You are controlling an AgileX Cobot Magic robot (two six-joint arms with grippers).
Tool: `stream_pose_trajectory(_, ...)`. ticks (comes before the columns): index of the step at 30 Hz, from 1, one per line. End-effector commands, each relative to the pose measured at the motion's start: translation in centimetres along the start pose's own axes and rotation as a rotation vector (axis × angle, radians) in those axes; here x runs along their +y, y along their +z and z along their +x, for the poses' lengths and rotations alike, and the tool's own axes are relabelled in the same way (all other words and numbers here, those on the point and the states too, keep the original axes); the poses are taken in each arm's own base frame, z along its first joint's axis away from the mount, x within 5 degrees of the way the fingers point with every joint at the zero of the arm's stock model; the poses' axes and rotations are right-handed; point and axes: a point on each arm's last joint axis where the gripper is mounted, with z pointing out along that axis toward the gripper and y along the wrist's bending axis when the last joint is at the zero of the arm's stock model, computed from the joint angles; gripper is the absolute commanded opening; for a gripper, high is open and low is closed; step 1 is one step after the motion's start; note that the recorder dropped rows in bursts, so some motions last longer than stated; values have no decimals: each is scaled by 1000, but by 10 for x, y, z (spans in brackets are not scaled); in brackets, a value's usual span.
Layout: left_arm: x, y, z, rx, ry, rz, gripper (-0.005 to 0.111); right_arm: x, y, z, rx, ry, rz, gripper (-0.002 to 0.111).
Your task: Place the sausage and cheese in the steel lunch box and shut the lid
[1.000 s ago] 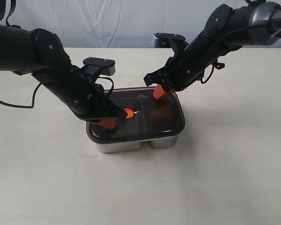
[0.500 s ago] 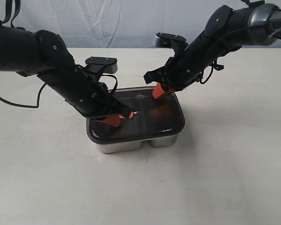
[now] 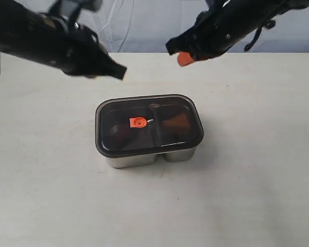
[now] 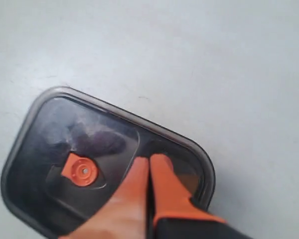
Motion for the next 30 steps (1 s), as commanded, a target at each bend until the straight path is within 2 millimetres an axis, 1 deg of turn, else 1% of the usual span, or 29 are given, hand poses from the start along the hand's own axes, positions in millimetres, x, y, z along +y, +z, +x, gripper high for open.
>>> stream_pose_trajectory(1, -12, -86, -17, -328, -15, -31, 0, 24, -67, 15, -55, -31, 9, -1)
stream_pose_trajectory(2, -14, -100, -14, -373, -16, -34, 0, 30, -81, 21, -80, -40, 11, -1)
stream_pose_trajectory(3, -17, -117, -8, -423, -12, -39, 0, 34, -91, 32, -87, -42, 13, -1)
stream_pose_trajectory(4, -19, -127, -2, -444, -14, -37, 0, 40, -104, 40, -115, -47, 17, -1)
stream_pose_trajectory(6, -24, -147, 18, -464, -35, -19, 0, 48, -120, 61, -156, -28, 15, -1)
stream_pose_trajectory(7, -26, -152, 26, -461, -39, -9, 0, 51, -125, 69, -172, -17, 9, -1)
stream_pose_trajectory(9, -29, -160, 47, -455, -48, 8, 0, 57, -132, 92, -179, 4, -11, -1)
stream_pose_trajectory(11, -29, -163, 64, -458, -56, 9, 0, 60, -133, 113, -168, 15, -15, -1)
stream_pose_trajectory(15, -30, -169, 86, -472, -65, 16, 0, 66, -133, 148, -117, 45, -45, -1)
stream_pose_trajectory(16, -31, -170, 89, -470, -87, 28, 0, 67, -133, 153, -103, 44, -52, -1)
stream_pose_trajectory(19, -33, -174, 94, -457, -79, 41, 0, 72, -135, 165, -35, 35, -83, -1)
stream_pose_trajectory(22, -34, -176, 95, -464, -77, 43, 0, 73, -136, 166, -23, 40, -98, -1)
stream_pose_trajectory(25, -34, -176, 95, -464, -77, 43, 0, 73, -135, 164, -45, 39, -92, -1)
stream_pose_trajectory(27, -34, -176, 95, -465, -79, 43, 0, 76, -146, 166, -105, 16, -73, -1)
stream_pose_trajectory(28, -34, -176, 95, -466, -72, 38, 0, 79, -163, 169, -180, 33, -69, -1)
stream_pose_trajectory(29, -33, -176, 95, -467, -69, 35, 0, 77, -171, 171, -221, 41, -44, -1)
stream_pose_trajectory(30, -34, -176, 95, -463, -68, 36, 0, 73, -193, 177, -359, 57, 62, -1)
